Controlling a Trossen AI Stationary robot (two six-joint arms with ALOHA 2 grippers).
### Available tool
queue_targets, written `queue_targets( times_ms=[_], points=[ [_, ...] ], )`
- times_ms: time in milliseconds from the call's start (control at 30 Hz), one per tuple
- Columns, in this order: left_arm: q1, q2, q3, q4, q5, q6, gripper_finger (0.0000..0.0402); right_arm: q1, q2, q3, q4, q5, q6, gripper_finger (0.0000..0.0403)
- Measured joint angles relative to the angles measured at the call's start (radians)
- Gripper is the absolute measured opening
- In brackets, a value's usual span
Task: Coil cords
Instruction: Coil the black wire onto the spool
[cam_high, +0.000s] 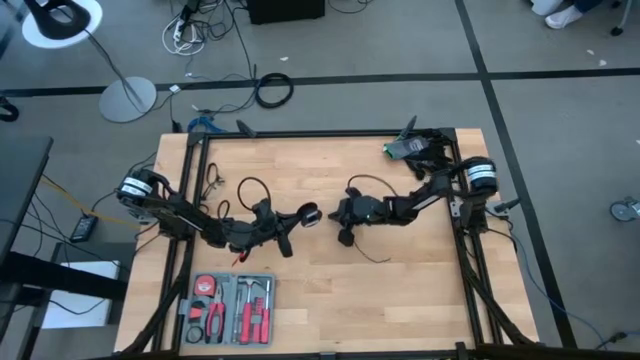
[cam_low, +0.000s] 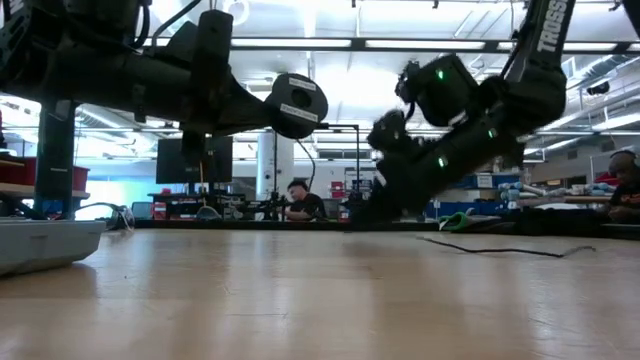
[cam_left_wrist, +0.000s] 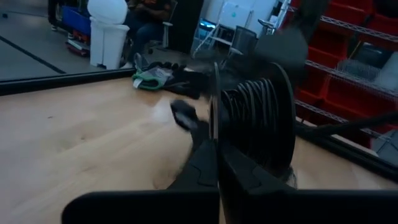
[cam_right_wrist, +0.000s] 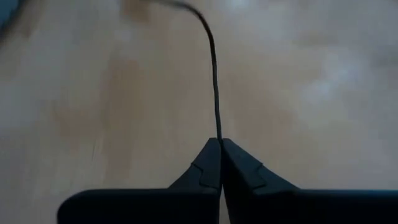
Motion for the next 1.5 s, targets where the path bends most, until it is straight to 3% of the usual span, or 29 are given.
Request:
queue_targets(
  times_ms=[300,500,667,900,1167,1500],
  points=[
    [0.000,-0.001,0.000,-0.186,-0.009,-0.061,0.0000,-0.035,-0.336,0.001,-0.316,0.004,0.059,0.0001],
    [0.008,-0.001,0.000,-0.239,-0.036,-0.085,0.0000,-0.034,-0.469,0.002,-0.326,0.003,0.060,0.0001],
    [0.015,-0.001,0.000,-0.235,-0.034,-0.086,0.0000,-0.034,-0.416,0.059,-0.352,0.004,0.057,0.0000],
    [0.015,-0.001,0.000,-0.240,-0.031,-0.088,0.0000,-0.031,-0.272,0.265,-0.482,0.004,-0.054,0.0000],
    [0.015,0.000,0.000,-0.264,-0.035,-0.110,0.0000,-0.021,-0.195,0.463,-0.608,0.005,-0.162,0.0000],
    [0.015,0.000,0.000,-0.289,-0.040,-0.134,0.0000,-0.025,-0.182,0.513,-0.645,0.026,-0.201,0.0000]
  ],
)
